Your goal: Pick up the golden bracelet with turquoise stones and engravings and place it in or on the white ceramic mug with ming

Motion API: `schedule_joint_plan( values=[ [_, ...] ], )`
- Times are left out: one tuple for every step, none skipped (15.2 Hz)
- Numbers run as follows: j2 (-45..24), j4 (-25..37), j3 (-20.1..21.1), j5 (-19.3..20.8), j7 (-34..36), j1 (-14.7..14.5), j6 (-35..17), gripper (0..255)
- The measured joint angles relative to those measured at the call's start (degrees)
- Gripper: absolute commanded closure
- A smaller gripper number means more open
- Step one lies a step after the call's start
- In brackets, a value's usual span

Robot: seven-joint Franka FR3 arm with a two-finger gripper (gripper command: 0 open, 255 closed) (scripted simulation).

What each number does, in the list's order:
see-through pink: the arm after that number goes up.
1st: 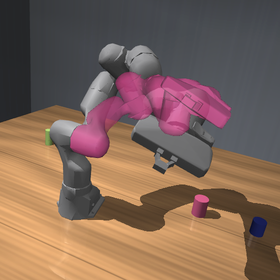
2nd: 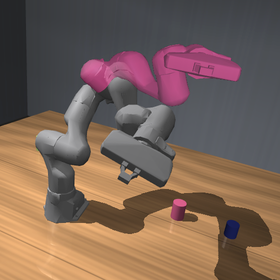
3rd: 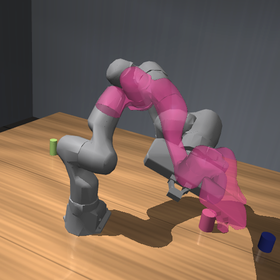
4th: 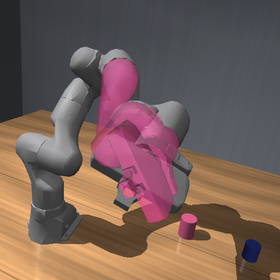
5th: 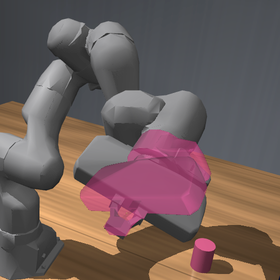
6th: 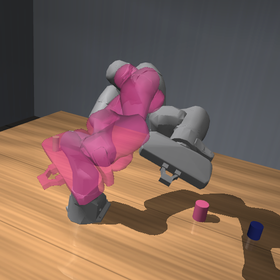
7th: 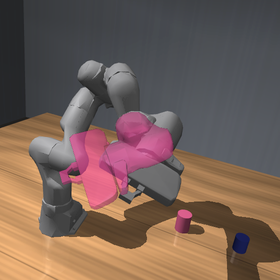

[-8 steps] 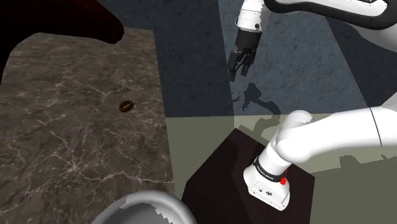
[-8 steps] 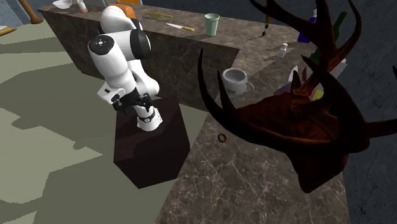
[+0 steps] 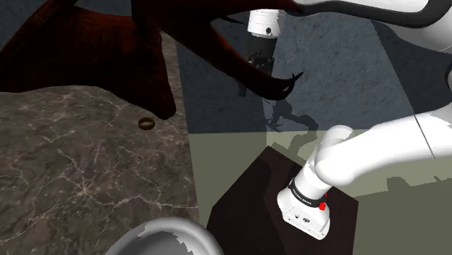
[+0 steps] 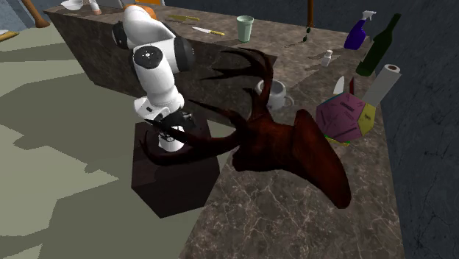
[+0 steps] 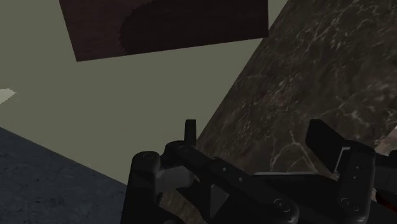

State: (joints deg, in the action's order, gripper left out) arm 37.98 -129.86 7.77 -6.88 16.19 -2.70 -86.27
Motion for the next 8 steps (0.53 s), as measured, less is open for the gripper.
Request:
schedule_joint_plan(
  values=[
    [-1.0,0.4,1.1,-0.7,1.4,-0.2,-0.8,0],
    [-2.6,1.6,2.2,-1.2,2.9,-0.3,-1.4,0],
    [-4.0,2.8,3.4,-1.8,4.5,-0.5,-1.8,0],
    [-5.6,3.8,4.7,-2.3,6.2,-0.7,-2.7,0],
    [-6.9,4.3,5.9,-2.8,7.7,-0.9,-3.6,0],
    [-8.5,5.5,7.2,-3.1,9.4,-1.0,-4.3,0],
    [-10.2,6.8,8.2,-3.3,10.8,-1.1,-4.9,0],
    [-11.8,8.2,9.1,-3.4,12.2,-1.1,-5.3,0]
  ],
)
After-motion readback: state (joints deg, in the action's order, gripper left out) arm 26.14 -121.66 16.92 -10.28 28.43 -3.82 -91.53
